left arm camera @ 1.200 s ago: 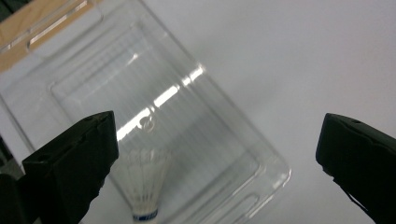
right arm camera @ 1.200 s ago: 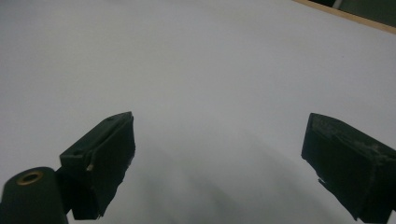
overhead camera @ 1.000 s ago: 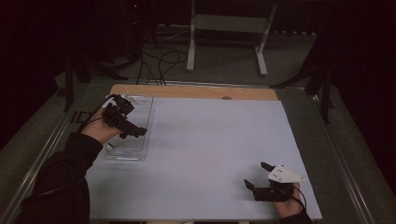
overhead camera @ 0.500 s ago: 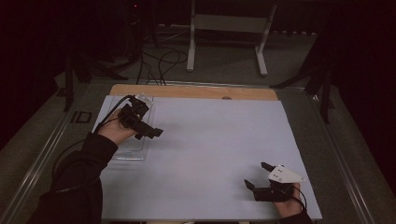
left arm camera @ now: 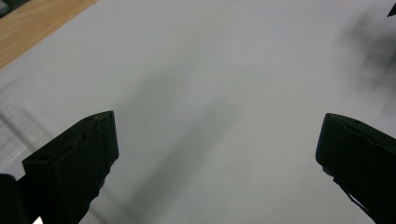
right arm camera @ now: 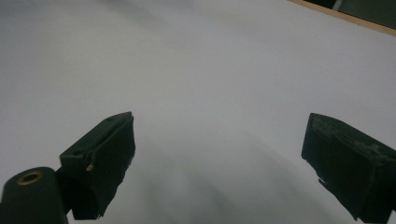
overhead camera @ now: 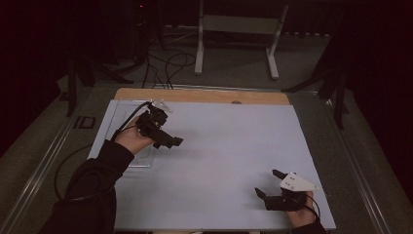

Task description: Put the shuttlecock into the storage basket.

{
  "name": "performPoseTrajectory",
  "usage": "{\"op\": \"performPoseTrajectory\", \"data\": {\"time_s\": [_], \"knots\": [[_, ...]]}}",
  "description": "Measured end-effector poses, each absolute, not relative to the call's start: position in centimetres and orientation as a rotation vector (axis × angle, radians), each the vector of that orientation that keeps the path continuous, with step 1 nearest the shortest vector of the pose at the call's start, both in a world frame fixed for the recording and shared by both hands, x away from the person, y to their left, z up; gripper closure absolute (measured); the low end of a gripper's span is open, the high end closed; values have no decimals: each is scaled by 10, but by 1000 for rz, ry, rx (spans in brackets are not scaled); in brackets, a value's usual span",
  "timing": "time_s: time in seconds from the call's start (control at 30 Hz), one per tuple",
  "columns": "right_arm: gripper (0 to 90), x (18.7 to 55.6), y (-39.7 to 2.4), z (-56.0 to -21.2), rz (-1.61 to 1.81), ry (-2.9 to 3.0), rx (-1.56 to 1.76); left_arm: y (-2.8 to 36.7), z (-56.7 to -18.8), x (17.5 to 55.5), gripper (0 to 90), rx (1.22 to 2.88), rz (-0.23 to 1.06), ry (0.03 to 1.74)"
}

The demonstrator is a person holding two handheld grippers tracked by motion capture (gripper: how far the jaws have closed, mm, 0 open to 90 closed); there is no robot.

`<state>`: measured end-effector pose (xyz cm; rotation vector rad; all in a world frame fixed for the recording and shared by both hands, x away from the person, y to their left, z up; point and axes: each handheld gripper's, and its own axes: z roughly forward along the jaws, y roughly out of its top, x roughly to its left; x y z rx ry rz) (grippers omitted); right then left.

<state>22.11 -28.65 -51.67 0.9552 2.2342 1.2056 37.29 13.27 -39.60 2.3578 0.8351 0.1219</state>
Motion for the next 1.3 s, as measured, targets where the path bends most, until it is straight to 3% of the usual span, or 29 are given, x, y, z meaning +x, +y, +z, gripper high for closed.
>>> {"op": "performPoseTrajectory", "data": {"time_s": [1.3], "knots": [[96, 221, -286, -517, 1207, 2245, 947, 67, -438, 332, 0, 2443, 56, 657]]}}
